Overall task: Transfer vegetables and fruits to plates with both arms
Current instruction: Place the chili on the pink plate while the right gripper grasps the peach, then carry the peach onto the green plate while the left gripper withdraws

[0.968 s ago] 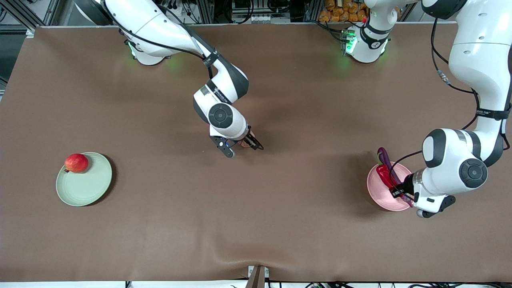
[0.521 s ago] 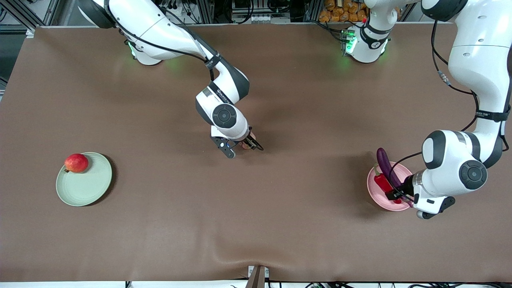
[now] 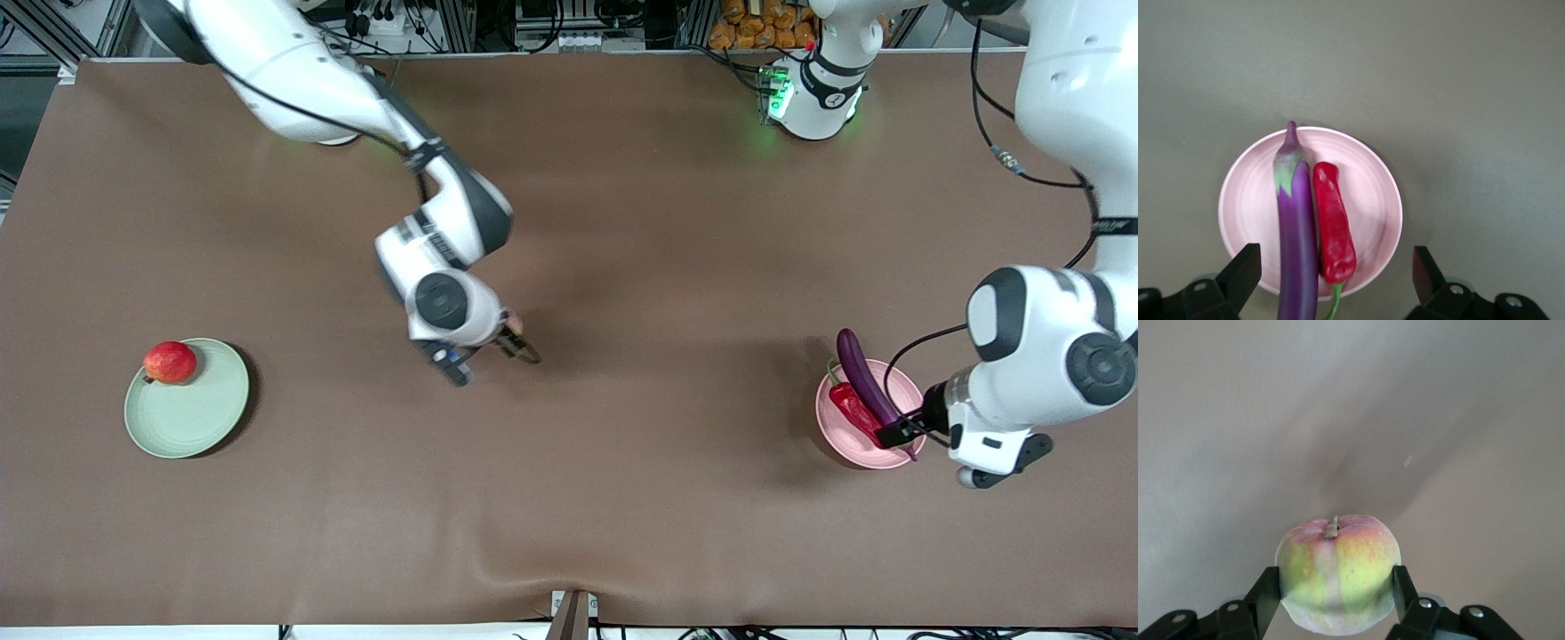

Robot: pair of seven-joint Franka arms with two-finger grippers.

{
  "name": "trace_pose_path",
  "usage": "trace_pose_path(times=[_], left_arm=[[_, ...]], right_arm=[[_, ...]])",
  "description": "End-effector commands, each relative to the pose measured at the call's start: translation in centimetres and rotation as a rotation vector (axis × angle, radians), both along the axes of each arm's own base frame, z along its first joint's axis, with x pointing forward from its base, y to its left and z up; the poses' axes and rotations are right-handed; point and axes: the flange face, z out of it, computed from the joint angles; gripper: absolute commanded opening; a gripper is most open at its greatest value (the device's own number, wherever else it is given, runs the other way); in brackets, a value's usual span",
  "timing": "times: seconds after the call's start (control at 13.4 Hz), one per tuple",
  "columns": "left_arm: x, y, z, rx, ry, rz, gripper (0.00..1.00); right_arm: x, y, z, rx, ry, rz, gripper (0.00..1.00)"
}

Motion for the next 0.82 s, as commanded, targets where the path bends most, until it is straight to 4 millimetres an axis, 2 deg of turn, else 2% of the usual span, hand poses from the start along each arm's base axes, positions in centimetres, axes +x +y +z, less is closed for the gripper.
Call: trace_pose_path(times=[0.0, 0.22, 0.37, 0.6, 0.74], left_arm=[[-2.0, -1.2, 6.7, 0.018, -0.003, -0.025, 1.0], [-4.6, -2.0, 14.6, 0.052, -0.032, -0.054, 1.0], [-7.1, -2.2, 19.7, 0.082, -0.038, -0.086, 1.0], [-10.4, -2.1, 25.4, 0.082, -0.055, -0.217, 1.0], [-12.3, -1.4, 27.7, 0.051, -0.053, -0.265, 1.0]], right_arm=[[2.8, -5.2, 4.1, 0.034, -0.016, 0.076, 0.0], [5.5, -15.7, 6.4, 0.066, 0.031, 0.224, 0.0], [7.3, -23.2, 6.8, 0.114, 0.013, 0.312, 0.0], [8.6, -32.8, 6.2, 0.038, 0.006, 0.474, 0.0], [9.4, -37.2, 5.8, -0.024, -0.025, 0.554, 0.0]])
